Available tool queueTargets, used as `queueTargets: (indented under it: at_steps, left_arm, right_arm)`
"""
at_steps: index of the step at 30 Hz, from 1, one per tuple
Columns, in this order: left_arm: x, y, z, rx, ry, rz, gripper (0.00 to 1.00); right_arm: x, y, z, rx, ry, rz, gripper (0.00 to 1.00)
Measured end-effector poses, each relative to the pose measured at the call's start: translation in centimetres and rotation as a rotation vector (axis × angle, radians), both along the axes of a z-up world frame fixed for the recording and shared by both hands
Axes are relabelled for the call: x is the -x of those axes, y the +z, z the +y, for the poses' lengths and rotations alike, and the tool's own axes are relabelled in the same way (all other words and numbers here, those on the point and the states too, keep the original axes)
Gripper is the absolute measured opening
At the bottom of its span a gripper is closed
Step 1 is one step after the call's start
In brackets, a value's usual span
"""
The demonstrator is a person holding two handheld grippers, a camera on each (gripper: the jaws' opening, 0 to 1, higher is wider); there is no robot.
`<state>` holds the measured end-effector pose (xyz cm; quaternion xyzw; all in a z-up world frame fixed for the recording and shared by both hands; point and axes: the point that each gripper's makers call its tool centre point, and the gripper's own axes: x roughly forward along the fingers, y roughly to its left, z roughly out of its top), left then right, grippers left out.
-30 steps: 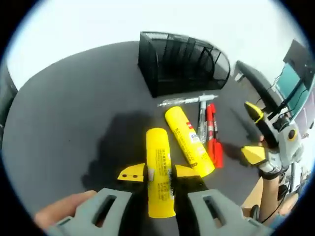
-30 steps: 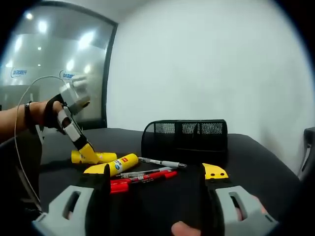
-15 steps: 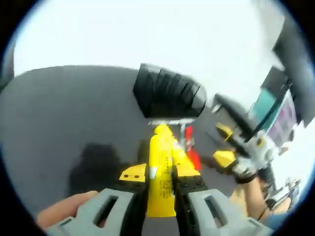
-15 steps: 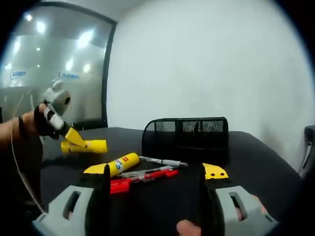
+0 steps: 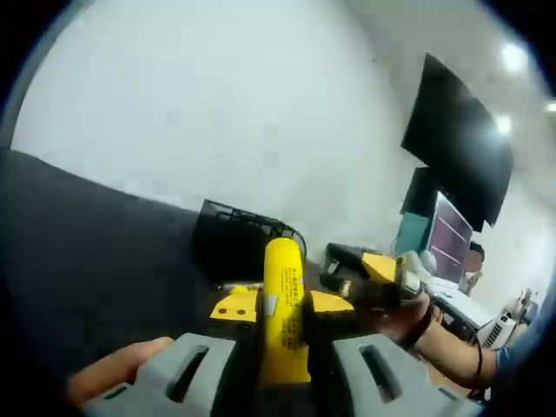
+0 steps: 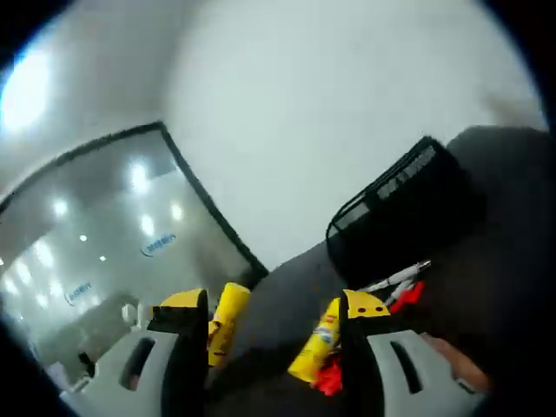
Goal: Pick up pens and glue sticks and place them into the holder.
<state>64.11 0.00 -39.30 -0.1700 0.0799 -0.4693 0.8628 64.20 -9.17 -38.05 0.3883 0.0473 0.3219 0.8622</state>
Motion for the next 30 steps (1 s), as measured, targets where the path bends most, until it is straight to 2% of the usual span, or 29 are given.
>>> queueTargets:
  at_steps: [3,6,11,20,24,25,26,27,30]
  left_arm:
    - [0.7,0.4,-0.2,0.017,-0.006,-0.029,0.18]
    - [0.9,0.9,-0.4,0.019,-0.014,-0.053,0.18]
    - [1.0,1.7,-0.5,0.03,-0.029,-0.078,0.18]
    - [1.1,1.7,-1.3,0.044,-0.055,-0.078,0.18]
    - [1.0,1.5,-1.5,0.034,-0.055,-0.077,0.18]
    - [1.0,1.4,-1.5,0.036,-0.058,-0.075,0.18]
    - [1.0,1.4,-1.5,0.036,-0.058,-0.072,0.18]
    - [0.8,1.2,-1.5,0.03,-0.052,-0.068,0.17]
    - [0.7,0.9,-1.5,0.028,-0.065,-0.06,0.17]
  right_arm:
    - [-0.3,0.8,1.9,-0.093,0.074,0.041,0.54]
    - [-0.5,1.1,3.3,-0.145,0.128,0.087,0.5]
    - [-1.1,1.5,4.1,-0.202,0.159,0.096,0.49]
    - [-1.1,1.8,5.7,-0.184,0.17,0.077,0.48]
    - [-1.2,1.5,6.1,-0.135,0.161,0.066,0.39]
    - [-1.3,1.4,6.0,-0.126,0.154,0.065,0.34]
    - [-1.3,1.2,5.8,-0.104,0.14,0.063,0.23]
    - [-1.3,1.5,5.4,-0.117,0.134,0.054,0.19]
    - [-1.1,1.5,4.8,-0.105,0.138,0.039,0.18]
